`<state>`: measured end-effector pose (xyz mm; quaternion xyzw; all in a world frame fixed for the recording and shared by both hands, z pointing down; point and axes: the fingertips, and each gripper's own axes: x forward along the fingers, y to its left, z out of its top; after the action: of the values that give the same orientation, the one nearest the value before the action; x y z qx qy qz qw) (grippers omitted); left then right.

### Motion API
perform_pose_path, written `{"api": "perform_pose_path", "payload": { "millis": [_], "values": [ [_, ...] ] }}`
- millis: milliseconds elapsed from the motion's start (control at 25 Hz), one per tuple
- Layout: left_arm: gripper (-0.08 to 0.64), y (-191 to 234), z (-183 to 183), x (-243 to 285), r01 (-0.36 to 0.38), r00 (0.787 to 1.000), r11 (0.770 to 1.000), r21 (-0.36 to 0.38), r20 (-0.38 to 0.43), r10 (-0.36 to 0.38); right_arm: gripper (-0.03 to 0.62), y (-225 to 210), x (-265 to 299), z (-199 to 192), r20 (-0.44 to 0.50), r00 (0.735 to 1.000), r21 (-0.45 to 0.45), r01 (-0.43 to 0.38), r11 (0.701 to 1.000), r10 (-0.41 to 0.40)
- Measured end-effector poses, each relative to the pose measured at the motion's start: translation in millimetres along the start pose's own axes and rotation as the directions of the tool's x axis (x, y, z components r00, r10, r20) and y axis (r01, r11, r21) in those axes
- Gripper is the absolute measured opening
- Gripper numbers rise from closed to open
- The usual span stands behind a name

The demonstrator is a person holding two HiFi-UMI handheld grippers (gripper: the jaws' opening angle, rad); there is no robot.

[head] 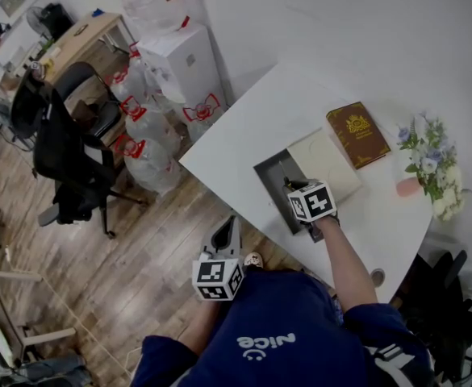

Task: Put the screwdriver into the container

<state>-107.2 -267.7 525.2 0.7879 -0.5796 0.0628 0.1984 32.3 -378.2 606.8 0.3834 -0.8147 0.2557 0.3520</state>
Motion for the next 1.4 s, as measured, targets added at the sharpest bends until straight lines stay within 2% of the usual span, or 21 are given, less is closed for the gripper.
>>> {"api": "perform_pose_path", "payload": {
  "millis": [240,400,680,1080,1200,1400],
  "values": [
    [0.017,9,-2,1,-0.008,1.0,1.0,-0.009,-0.007,0.008,0.094,1,25,-15,-0.088,0.996,0.032,-0.008,0.999,0.01],
    [0.017,15,-3,1,-0.014,1.0,1.0,-0.013,-0.012,0.014,0.095,3,34,-17,-0.102,0.994,0.048,-0.031,0.998,0.036],
    [0.017,20,-3,5,-0.013,1.0,1.0,-0.011,-0.02,0.013,0.095,-3,43,-26,-0.147,0.989,0.102,-0.004,0.995,0.019],
    [0.017,15,-6,10,0.022,0.999,1.0,-0.011,-0.035,-0.022,0.115,1,43,-26,-0.15,0.989,0.08,-0.003,0.997,0.015],
    [0.017,14,-9,10,0.025,0.999,1.0,-0.02,-0.04,-0.025,0.155,-2,40,-22,-0.123,0.992,0.108,0.006,0.994,0.007],
    [0.017,20,-10,10,0.006,0.999,1.0,-0.024,-0.047,-0.007,0.153,2,26,-9,-0.074,0.997,0.104,-0.019,0.994,0.027]
  ]
}}
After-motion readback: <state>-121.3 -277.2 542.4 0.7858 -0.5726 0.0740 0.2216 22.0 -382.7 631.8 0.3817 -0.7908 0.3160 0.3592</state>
